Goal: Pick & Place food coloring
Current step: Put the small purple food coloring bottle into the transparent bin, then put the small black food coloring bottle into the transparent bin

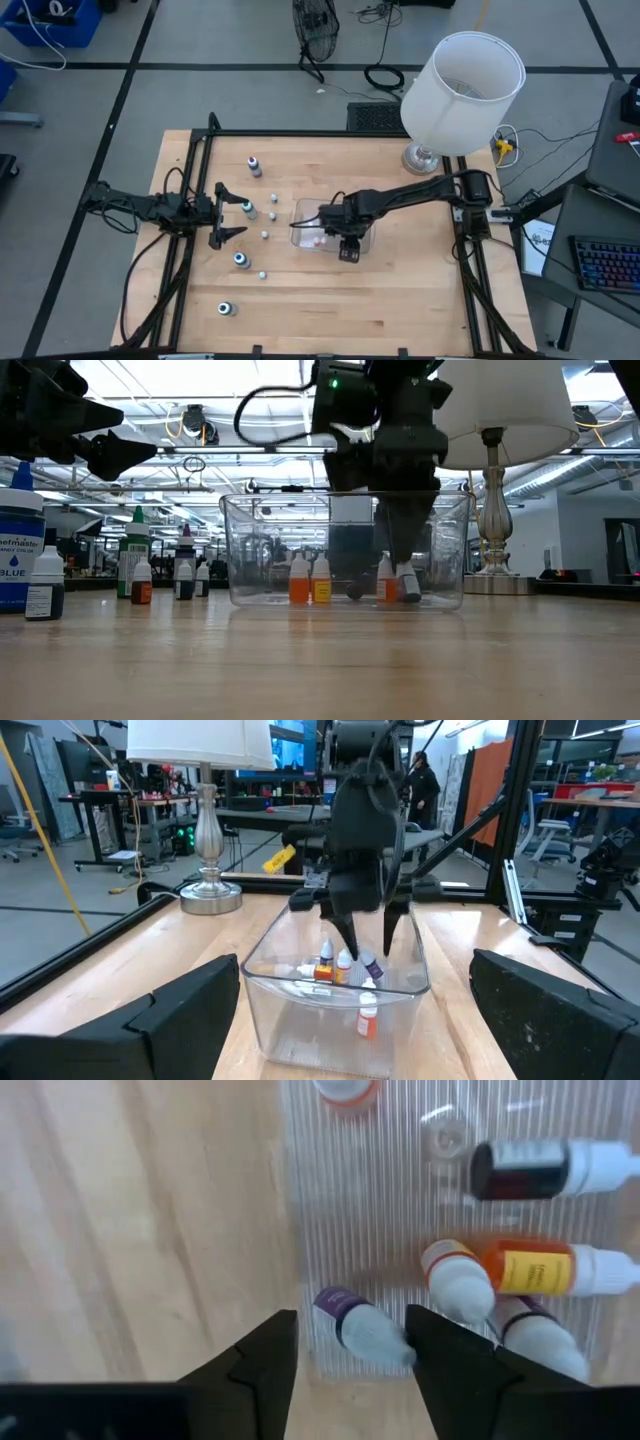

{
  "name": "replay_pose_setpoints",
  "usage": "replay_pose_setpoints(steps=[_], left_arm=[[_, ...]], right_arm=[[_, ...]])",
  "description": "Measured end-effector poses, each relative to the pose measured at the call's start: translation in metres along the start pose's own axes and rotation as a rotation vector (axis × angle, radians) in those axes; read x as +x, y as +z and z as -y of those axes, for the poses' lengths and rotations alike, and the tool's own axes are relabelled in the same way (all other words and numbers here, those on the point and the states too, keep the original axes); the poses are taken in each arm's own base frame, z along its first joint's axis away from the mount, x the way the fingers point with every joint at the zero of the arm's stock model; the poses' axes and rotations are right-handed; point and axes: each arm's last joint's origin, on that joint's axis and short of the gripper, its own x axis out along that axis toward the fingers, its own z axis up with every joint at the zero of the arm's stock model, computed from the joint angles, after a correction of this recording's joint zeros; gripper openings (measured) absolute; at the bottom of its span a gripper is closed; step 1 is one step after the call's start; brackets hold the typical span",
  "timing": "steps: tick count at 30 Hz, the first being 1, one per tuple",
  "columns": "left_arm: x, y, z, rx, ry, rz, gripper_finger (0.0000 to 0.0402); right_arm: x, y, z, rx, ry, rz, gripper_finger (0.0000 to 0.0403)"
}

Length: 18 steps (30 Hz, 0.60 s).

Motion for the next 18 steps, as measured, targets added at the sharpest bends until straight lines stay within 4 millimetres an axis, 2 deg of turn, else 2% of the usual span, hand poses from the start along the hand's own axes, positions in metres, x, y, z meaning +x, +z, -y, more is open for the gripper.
replay_pose_setpoints(steps=[8, 14, 18], left_arm=[[0.0, 0.0, 0.0, 0.0, 0.0, 0.001, 0.039], [0.0, 0.0, 0.0, 0.0, 0.0, 0.0, 0.039], [0.0, 0.0, 0.0, 0.0, 0.0, 0.0, 0.039]], right_arm=[[-0.045, -0.007, -0.015, 0.006, 0.046, 0.148, 0.0169], [-0.076, -0.021, -0.031, -0.006, 0.087, 0.228, 0.0169], [-0.104, -0.033, -0.042, -0.037, 0.126, 0.312, 0.0169]])
